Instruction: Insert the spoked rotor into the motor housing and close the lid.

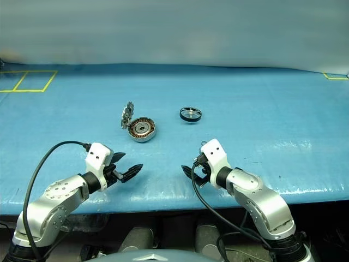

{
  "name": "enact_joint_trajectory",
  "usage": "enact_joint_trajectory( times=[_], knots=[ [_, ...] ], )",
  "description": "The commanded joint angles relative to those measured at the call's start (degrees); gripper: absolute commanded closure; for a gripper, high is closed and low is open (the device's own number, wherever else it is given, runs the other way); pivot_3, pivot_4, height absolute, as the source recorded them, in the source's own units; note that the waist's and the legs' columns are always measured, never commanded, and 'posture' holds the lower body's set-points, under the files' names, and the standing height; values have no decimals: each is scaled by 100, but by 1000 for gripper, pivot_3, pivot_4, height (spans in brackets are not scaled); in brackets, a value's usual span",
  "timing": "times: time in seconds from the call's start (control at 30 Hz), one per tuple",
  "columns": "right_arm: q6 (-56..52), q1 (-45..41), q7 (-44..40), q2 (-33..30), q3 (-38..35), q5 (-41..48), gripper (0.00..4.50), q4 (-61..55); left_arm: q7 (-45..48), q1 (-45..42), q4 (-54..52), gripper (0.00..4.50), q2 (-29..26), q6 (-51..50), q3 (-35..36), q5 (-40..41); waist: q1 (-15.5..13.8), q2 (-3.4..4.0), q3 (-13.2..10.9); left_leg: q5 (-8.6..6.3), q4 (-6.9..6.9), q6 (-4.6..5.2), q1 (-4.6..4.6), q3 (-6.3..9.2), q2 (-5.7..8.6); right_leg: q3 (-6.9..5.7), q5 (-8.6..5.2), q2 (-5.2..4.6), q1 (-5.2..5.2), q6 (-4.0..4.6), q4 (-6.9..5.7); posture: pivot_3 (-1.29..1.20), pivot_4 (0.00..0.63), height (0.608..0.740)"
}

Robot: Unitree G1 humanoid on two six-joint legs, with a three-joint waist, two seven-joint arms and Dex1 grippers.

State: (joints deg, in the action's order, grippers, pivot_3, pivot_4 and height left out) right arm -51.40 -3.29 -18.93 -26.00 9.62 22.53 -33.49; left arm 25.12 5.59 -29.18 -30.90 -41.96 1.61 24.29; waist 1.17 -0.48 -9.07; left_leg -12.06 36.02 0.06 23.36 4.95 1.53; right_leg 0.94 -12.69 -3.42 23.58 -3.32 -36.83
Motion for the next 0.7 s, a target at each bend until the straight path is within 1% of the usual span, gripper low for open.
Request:
enact_joint_trajectory(
  times=[0.03,0.37,0.7],
  knots=[
    [-56,-41,104,112,-97,-19,0,-100,89,-12,-185,20,-28,135,11,-30,0,0,0,0,0,0,0,0,0,0,0,0,0,0,0,0,150,740],
    [-59,-42,50,132,-137,-29,0,-150,128,-31,-170,20,50,131,5,-90,-1,0,0,0,0,0,1,-1,0,-1,1,1,0,-1,-1,0,150,740],
    [151,-70,-89,69,29,-220,0,-95,154,-41,-144,20,19,128,-35,-190,-1,0,0,0,1,0,1,-2,1,0,1,0,0,-1,-1,0,150,740]
  ],
)
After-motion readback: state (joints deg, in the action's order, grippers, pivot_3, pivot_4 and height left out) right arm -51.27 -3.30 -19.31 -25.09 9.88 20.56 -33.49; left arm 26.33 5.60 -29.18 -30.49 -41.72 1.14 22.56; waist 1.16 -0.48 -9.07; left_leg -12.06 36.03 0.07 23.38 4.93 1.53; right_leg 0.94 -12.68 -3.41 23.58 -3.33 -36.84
